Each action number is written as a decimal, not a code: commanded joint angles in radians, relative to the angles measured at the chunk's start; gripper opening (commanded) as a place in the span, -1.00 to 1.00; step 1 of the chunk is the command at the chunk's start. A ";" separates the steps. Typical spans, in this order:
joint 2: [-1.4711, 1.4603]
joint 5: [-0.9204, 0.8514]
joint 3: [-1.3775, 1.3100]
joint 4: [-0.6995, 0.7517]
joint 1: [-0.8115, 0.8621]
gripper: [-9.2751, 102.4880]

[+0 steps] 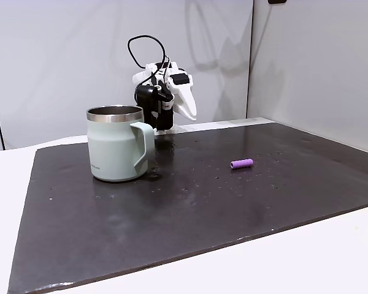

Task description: Grasp a pengrip and put it in the cup.

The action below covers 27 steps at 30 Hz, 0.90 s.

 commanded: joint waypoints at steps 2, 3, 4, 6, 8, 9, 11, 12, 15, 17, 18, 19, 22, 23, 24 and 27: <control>0.009 0.011 0.041 0.006 0.021 -0.83; 0.009 0.011 0.041 0.006 0.021 -0.83; 0.009 0.011 0.041 0.006 0.020 -0.83; 0.009 0.009 0.041 0.006 0.018 -0.83; 0.009 0.009 0.041 0.006 0.018 -0.83; 0.009 0.009 0.041 0.006 0.018 -0.83; 0.009 0.014 0.041 0.006 0.015 -0.83; 0.009 0.011 0.038 0.006 0.009 -0.83; 0.009 -0.018 -0.014 0.006 -0.005 -0.83; 0.009 -0.046 -0.066 0.018 -0.028 -0.83; 0.009 -0.057 -0.094 0.034 -0.040 -0.83; 0.006 -0.057 -0.120 0.052 -0.055 -0.83; -0.054 -0.054 -0.212 0.089 -0.101 -0.83; -0.097 -0.049 -0.249 0.094 -0.107 -0.83; -0.147 -0.038 -0.291 0.100 -0.109 -0.83; -0.321 -0.015 -0.440 0.127 -0.104 -0.83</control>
